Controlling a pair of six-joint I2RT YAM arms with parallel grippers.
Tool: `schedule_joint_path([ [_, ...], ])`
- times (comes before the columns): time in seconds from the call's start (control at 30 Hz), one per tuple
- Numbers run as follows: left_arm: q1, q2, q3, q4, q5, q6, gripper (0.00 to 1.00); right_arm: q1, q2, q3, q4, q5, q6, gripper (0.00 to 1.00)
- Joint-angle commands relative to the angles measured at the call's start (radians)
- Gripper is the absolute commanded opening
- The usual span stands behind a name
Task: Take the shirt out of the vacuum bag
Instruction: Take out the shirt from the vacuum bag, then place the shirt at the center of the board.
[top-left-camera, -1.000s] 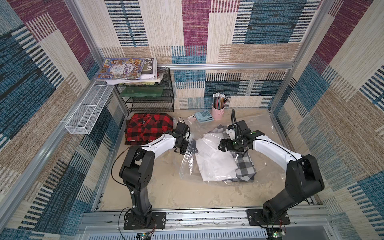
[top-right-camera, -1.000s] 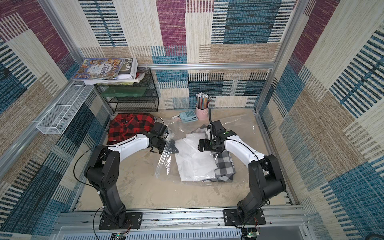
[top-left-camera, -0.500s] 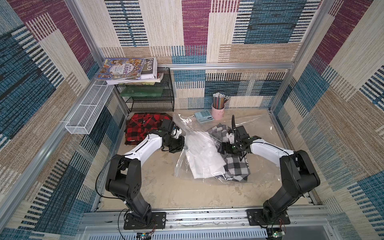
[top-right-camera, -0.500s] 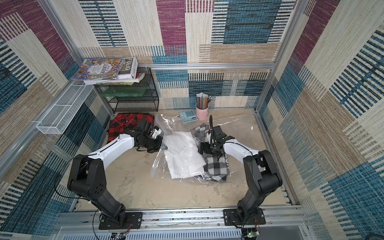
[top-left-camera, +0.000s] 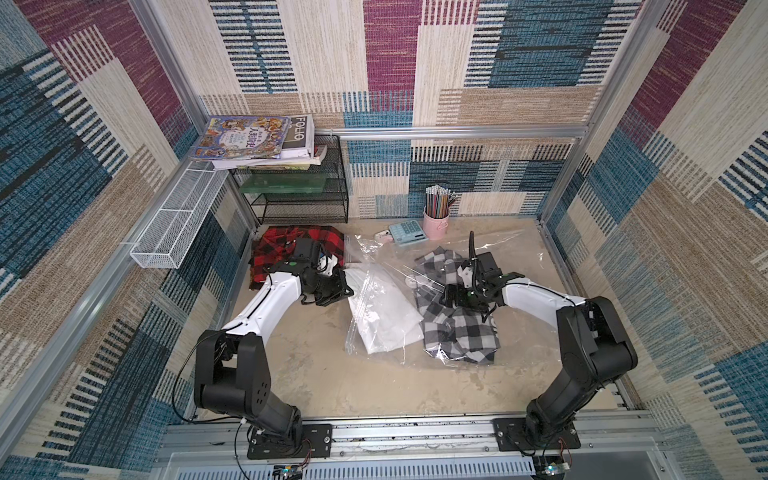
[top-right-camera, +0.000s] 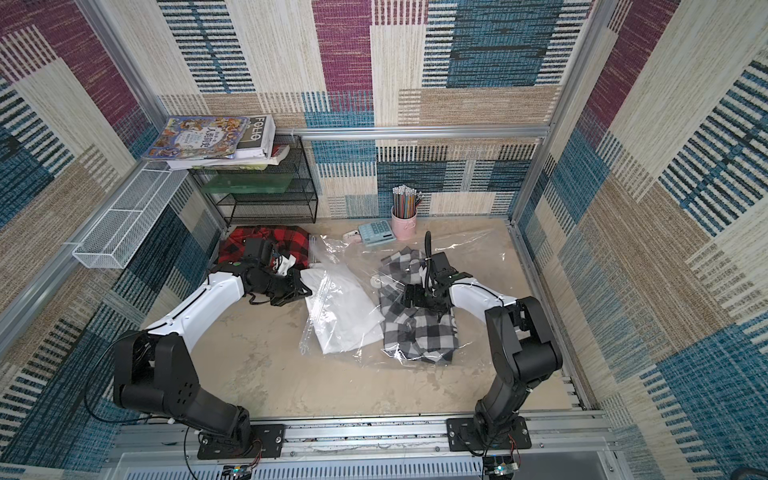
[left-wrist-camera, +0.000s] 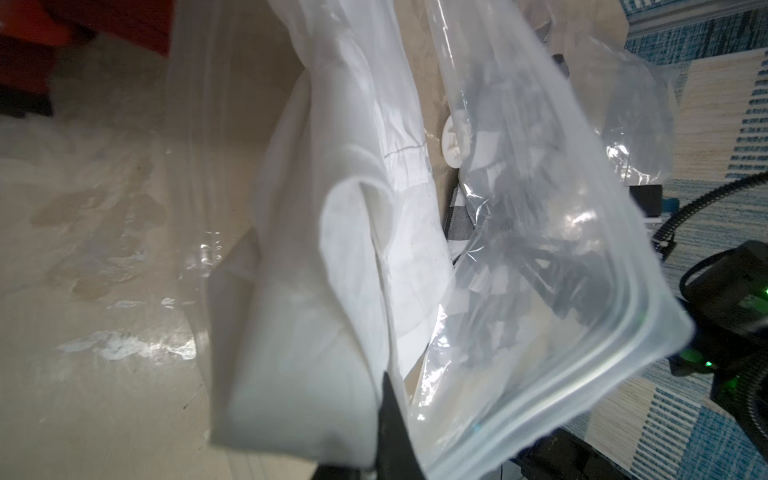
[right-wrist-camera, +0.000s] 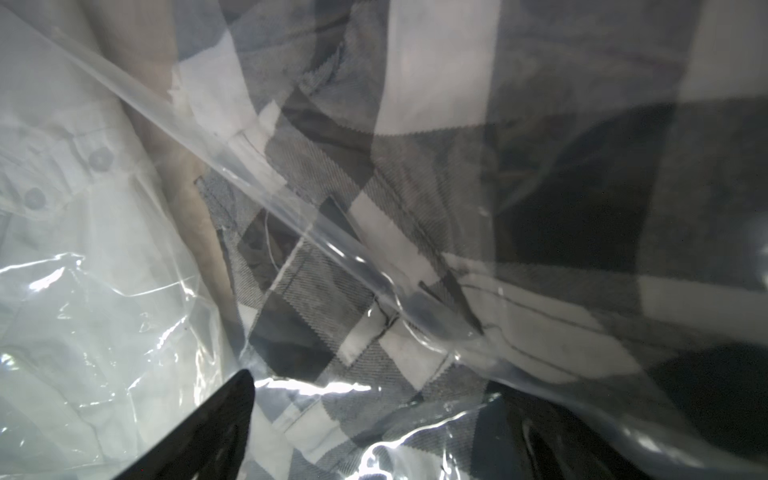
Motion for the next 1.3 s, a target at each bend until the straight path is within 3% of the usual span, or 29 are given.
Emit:
schedule_joint_path([
  [0.0, 0.042, -0.032, -0.032, -0.015, -0.033, 0.019, 0.0, -0.013, 0.003, -0.003, 0.004, 0.008, 0.015, 0.96],
  [0.37, 0.149, -0.055, -0.094, -0.067, -0.075, 0.078, 0.0, -0.046, -0.002, -0.003, -0.008, 0.007, 0.013, 0.96],
  [0.63, 0.175, 0.027, 0.054, -0.166, -0.158, 0.16, 0.0, -0.093, -0.016, -0.023, -0.023, 0.01, 0.013, 0.96],
  [1.0, 0.185, 0.104, 0.224, -0.318, -0.412, 0.305, 0.0, -0.163, -0.039, -0.047, -0.034, -0.008, -0.007, 0.96],
  [1.27, 0.184, 0.134, 0.303, -0.384, -0.501, 0.367, 0.0, -0.187, -0.038, -0.041, -0.048, -0.019, -0.021, 0.95],
])
